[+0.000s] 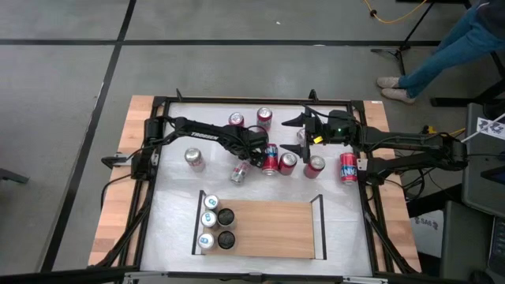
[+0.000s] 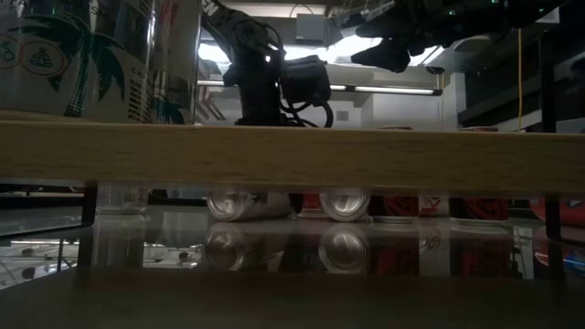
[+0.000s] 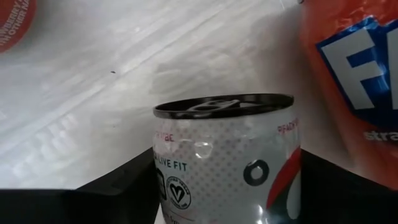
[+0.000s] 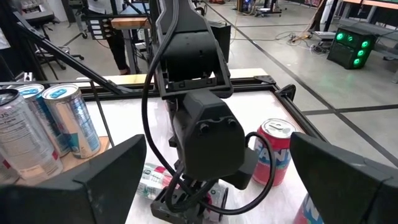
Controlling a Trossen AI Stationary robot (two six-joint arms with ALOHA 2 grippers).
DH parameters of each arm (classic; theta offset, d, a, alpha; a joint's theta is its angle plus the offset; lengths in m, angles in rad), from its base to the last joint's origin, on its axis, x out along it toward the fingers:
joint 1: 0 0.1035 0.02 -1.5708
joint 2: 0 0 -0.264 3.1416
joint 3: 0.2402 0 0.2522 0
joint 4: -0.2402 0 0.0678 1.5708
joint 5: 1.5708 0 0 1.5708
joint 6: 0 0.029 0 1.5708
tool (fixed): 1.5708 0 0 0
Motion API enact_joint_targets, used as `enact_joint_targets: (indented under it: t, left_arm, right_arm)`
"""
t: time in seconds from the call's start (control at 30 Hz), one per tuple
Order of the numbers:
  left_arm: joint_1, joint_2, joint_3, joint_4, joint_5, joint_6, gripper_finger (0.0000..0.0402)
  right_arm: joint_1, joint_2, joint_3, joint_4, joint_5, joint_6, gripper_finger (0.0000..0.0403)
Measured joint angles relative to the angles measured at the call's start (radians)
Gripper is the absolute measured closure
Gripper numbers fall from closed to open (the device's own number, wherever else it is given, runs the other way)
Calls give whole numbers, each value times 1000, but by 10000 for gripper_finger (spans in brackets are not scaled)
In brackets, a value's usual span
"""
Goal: Place canned beverage on shelf
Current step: Put the white soda can on the shelf aligned with the other white soda can
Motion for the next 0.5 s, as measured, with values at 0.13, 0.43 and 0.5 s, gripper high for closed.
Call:
enact_joint_targets:
  t: [0.13, 0.43, 0.5]
  left_arm:
    - [5, 0, 0, 1, 4, -1, 169]
    - [6, -13, 0, -1, -25, 1, 170]
    - [8, -19, 0, 1, -30, 1, 170]
  right_arm:
    - [0, 0, 0, 0, 0, 2, 17]
    - [0, 0, 0, 1, 0, 2, 17]
    - [0, 0, 0, 2, 0, 2, 17]
